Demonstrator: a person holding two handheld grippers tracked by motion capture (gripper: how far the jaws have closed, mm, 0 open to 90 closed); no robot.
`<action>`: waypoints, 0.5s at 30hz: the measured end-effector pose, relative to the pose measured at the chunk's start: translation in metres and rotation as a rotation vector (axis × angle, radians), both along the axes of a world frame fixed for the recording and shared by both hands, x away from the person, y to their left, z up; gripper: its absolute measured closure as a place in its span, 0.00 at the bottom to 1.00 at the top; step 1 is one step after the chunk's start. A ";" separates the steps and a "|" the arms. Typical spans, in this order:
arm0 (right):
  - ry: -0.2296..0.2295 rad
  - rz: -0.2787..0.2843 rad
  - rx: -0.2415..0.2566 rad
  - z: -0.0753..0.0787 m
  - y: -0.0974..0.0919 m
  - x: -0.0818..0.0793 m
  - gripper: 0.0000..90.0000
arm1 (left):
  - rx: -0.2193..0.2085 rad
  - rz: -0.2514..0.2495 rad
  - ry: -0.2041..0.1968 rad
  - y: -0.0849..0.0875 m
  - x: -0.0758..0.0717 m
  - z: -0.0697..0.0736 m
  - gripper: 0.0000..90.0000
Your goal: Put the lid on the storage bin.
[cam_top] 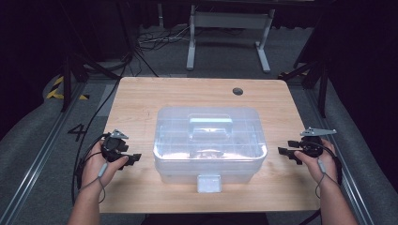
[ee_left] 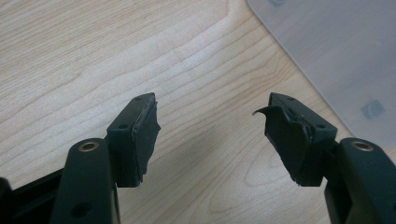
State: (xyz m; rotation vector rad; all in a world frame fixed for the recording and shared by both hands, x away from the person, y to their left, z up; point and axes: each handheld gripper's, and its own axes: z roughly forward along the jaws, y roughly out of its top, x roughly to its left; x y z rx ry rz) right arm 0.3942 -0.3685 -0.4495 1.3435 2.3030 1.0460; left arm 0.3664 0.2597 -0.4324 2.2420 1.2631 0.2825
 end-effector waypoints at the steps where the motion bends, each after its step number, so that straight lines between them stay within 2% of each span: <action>1: 0.000 0.004 -0.005 -0.002 0.001 0.001 0.41 | -0.006 -0.005 0.002 0.000 0.000 -0.001 0.39; 7: -0.008 0.010 -0.024 -0.015 0.008 0.003 0.41 | -0.006 -0.014 0.002 -0.003 0.001 -0.007 0.39; 9: -0.012 0.013 -0.024 -0.018 0.009 0.004 0.41 | -0.006 -0.021 -0.023 -0.003 0.002 -0.009 0.40; 10: -0.012 0.013 -0.024 -0.018 0.009 0.004 0.41 | -0.020 -0.020 -0.044 -0.004 0.002 -0.011 0.40; 12: -0.025 0.008 -0.014 -0.020 0.010 0.004 0.40 | -0.051 -0.020 -0.057 -0.004 0.003 -0.013 0.40; 15: -0.041 -0.003 -0.005 -0.024 0.009 0.005 0.39 | -0.063 -0.018 -0.061 -0.007 0.004 -0.016 0.41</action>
